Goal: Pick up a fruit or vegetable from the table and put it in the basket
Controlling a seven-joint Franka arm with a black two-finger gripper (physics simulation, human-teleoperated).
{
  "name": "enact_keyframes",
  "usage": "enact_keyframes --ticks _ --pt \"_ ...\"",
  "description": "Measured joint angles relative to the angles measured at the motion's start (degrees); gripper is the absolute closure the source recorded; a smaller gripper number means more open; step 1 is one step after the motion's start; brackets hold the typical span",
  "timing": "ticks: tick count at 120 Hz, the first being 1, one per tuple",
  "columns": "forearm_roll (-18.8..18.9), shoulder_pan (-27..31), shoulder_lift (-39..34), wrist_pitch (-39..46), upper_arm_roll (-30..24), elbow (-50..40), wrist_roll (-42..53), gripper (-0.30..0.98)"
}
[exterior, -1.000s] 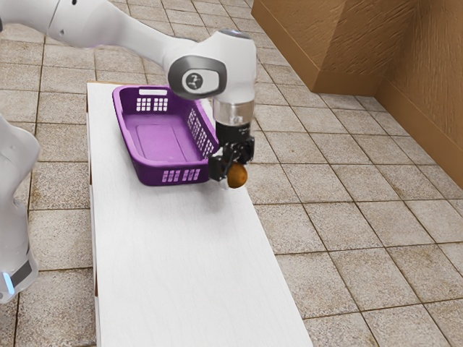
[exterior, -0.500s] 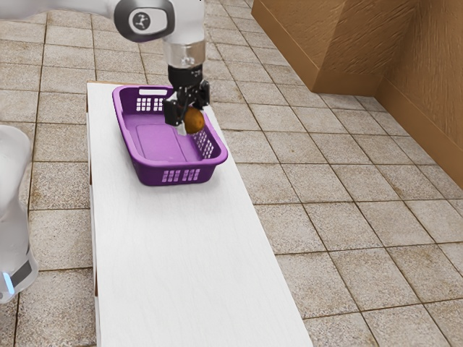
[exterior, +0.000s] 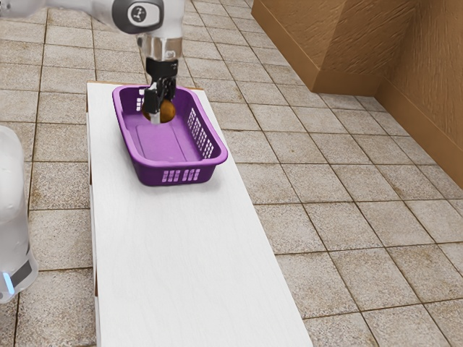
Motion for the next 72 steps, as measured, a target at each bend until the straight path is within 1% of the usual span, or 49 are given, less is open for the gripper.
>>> enact_keyframes --ticks 16,24,31,40,50,56,64,72 --pt "-0.07 1.14 1.37 -0.29 1.77 0.43 1.14 0.34" --pt "-0.05 1.19 1.44 -0.31 1.94 0.48 1.68 0.22" --pt "-0.01 1.17 1.44 -0.31 1.98 0.70 2.11 0.14" --pt "0.06 1.16 1.29 -0.31 1.94 0.79 2.61 0.08" --pt "0.33 1.10 1.25 -0.25 1.52 0.85 3.11 0.05" --pt "0.67 1.09 1.27 -0.19 0.17 1.02 3.39 0.03" --pt "1.06 -0.01 2.90 0.55 -3.78 3.74 3.70 0.02" --pt "1.19 -2.99 5.35 1.26 -6.83 7.40 3.98 0.01"
